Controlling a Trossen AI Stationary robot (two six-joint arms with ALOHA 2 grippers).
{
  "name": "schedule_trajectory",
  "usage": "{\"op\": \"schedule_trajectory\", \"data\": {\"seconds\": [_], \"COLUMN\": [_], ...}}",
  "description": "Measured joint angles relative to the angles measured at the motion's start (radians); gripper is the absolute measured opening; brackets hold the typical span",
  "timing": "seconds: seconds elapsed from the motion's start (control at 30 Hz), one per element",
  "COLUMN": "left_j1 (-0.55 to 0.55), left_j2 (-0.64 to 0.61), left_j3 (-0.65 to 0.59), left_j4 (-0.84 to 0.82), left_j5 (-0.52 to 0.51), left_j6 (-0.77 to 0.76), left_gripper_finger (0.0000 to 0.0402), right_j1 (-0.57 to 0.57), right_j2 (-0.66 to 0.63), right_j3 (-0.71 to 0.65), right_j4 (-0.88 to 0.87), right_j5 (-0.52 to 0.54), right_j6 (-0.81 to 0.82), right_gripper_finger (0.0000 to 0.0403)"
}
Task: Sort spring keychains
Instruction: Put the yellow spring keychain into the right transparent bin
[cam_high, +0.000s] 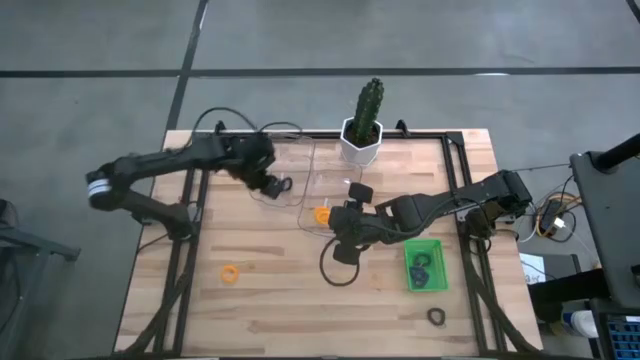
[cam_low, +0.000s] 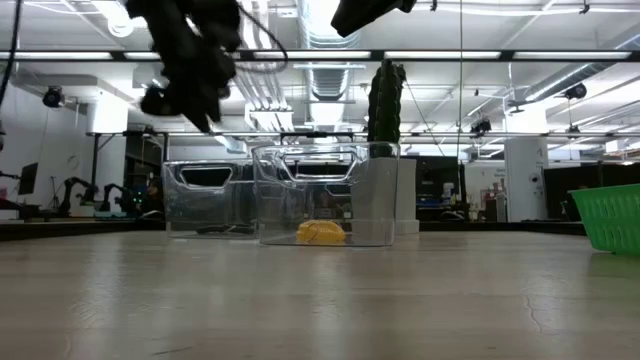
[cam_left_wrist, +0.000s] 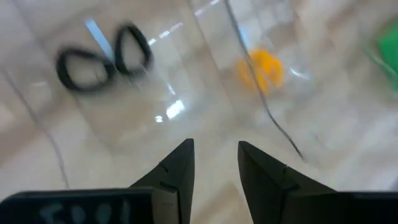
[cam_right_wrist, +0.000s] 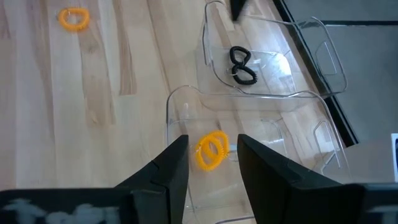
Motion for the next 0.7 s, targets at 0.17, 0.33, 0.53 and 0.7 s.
{"op": "schedule_trajectory", "data": {"seconds": [0.17,0.33,0.53,0.7], "left_j1": [-0.216,-0.506,-0.84,-1.033], "left_j2": [-0.161,-0.262,-0.284,-0.282], "left_j3": [-0.015,-0.026,-0.055,-0.158], "left_j4": [-0.078,-0.118,-0.27,-0.276], "left_j5": [-0.009,-0.159,-0.396,-0.435], "left_j6": [-0.177,-0.44,-0.821,-1.121], "left_gripper_finger": [0.0115,0.0115,0.0115,0.0115], "right_j1": [0.0,0.0,0.0,0.0], "right_j2": [0.0,0.0,0.0,0.0], "right_j3": [0.0,0.0,0.0,0.0], "right_j4": [-0.001,-0.001,-0.001,-0.001], "right_j5": [0.0,0.0,0.0,0.0], "right_j6": [-0.001,-0.024,-0.027,-0.027], "right_gripper_finger": [0.0127,0.0126,0.0132,0.0129]}}
